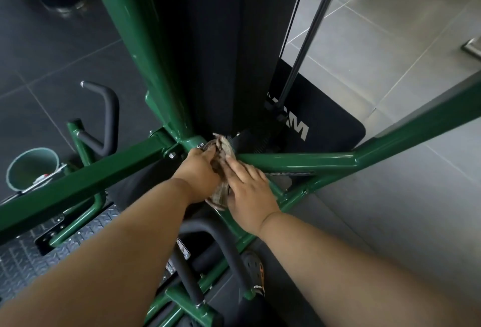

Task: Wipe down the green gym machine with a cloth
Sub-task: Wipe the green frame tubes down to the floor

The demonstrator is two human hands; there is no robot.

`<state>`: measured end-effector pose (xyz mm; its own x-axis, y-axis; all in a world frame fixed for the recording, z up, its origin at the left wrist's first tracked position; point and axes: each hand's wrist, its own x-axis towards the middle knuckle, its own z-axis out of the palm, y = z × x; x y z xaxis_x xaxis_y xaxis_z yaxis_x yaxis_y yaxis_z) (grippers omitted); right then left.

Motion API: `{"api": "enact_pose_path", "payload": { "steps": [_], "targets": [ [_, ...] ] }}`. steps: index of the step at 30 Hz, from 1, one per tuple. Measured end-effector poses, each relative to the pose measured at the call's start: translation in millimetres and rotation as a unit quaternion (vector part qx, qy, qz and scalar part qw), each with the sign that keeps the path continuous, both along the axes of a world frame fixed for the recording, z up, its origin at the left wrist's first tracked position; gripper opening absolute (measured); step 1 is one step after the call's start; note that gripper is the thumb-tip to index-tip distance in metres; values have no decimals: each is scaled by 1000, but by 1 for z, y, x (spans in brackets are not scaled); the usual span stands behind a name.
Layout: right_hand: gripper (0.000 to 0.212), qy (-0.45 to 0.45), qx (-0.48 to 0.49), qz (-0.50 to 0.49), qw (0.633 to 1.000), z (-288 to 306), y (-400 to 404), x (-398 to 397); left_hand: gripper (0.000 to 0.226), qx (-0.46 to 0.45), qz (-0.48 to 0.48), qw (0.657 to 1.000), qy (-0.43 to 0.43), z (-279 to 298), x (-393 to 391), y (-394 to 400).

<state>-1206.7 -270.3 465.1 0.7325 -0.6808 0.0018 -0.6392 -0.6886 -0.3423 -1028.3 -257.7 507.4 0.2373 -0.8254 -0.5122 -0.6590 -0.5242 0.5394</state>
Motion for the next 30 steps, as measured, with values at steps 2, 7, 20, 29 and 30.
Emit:
{"api": "enact_pose_path", "payload": {
  "steps": [2,7,20,29,30],
  "targets": [
    [82,-28,17,-19,999,2,0,12,50,-23,62,993,103,7,7,3],
    [74,-66,23,-54,996,2,1,44,61,-33,98,985,140,12,11,12],
    [20,36,-113,-80,990,-6,-58,-25,51,-90,122,988,-38,-6,0,41],
    [56,12,20,-35,999,-7,-43,29,73,-21,-9,989,-149,-7,-20,36],
    [58,7,19,-44,999,-9,-43,31,72,-24,-8,987,-156,-8,-18,36]
  ]
}}
